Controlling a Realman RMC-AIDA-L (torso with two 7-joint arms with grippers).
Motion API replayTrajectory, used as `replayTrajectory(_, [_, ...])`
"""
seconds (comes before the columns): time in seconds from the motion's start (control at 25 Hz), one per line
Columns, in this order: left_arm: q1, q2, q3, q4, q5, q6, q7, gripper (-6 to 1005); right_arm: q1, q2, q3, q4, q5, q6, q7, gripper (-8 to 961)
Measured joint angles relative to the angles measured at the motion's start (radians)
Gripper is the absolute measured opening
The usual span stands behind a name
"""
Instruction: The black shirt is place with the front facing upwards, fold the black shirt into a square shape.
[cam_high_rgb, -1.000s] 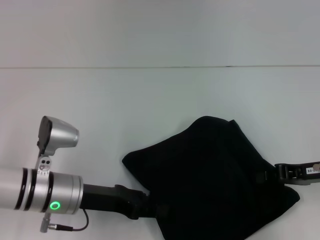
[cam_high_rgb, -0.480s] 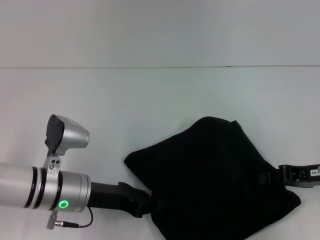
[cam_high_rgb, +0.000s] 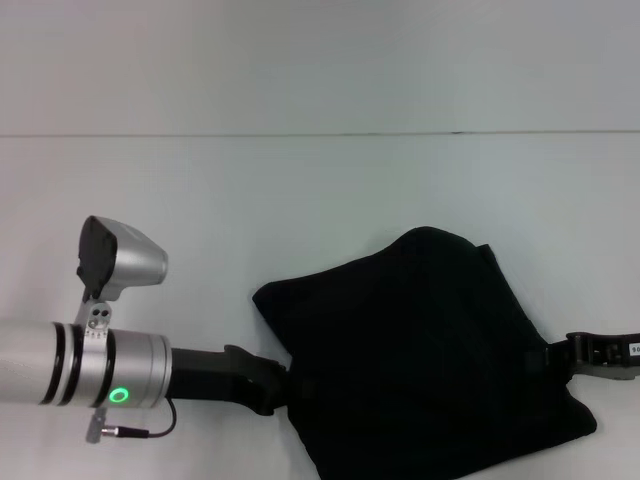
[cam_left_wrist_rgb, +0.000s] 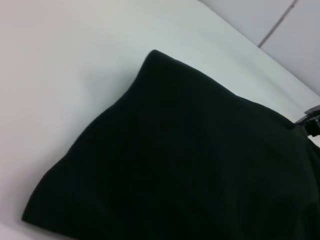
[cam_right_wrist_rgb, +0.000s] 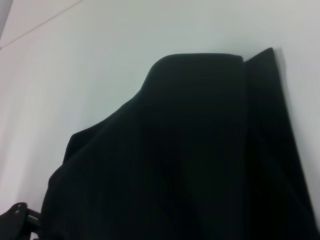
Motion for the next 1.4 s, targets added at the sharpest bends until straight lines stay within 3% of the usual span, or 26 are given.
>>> replayTrajectory(0.6, [-0.008, 0.007, -0.016, 0.003, -0.001, -0.026, 0.013, 80, 0.004, 0.001, 0.008, 0.036, -0.063, 0.045, 0.004, 50])
replayTrajectory(1.04, [-0.011, 0.01, -0.022, 0.006, 0.0, -0.027, 0.014, 105, -0.002, -0.012, 0.095, 0.037, -0.066, -0.005, -0.003, 51])
replayTrajectory(1.24, [0.013, 0.011, -0.034, 0.048, -0.002, -0.016, 0.011, 164, -0.014, -0.022, 0.182, 0.022, -0.064, -0.068, -0.018, 165])
replayTrajectory(1.36, [0.026, 0.015, -0.068, 0.068, -0.003, 0.012, 0.009, 200, -0.013, -0.025, 0.245, 0.026, -0.037, -0.107, -0.058, 371])
replayTrajectory(1.4, [0.032, 0.018, -0.083, 0.077, -0.004, 0.025, 0.009, 211, -0.01, -0.025, 0.261, 0.034, -0.02, -0.123, -0.076, 398])
